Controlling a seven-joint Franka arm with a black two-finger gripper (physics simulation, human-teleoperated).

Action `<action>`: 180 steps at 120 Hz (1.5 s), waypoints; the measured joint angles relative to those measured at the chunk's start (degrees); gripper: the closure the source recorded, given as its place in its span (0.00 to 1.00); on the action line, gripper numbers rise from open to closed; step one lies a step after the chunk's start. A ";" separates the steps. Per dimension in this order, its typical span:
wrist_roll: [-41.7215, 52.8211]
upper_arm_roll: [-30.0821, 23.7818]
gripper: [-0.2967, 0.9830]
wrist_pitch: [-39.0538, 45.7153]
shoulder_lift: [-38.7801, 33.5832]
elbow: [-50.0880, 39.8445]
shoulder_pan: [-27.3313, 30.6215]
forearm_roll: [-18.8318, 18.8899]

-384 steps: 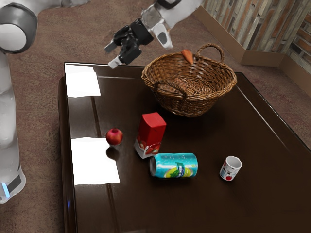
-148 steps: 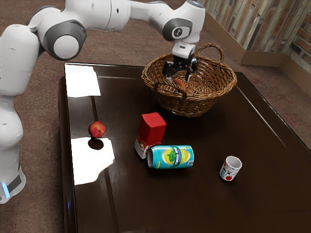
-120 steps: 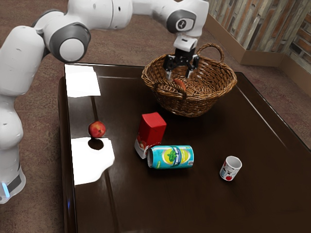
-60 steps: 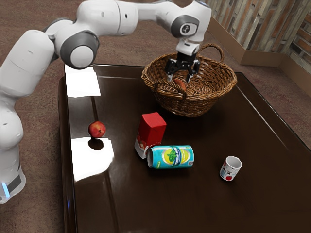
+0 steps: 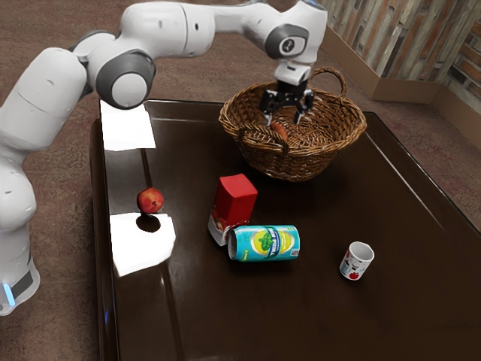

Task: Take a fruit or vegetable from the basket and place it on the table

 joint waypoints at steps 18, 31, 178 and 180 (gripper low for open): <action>0.17 -0.09 0.23 0.79 0.19 -0.74 -0.26 -0.15; 0.27 -0.07 0.23 1.10 1.01 -1.20 -0.30 -0.24; -0.56 -0.21 0.67 6.20 -8.03 15.79 -2.00 6.20; -0.48 -0.23 0.67 6.43 -8.02 16.02 -1.91 6.54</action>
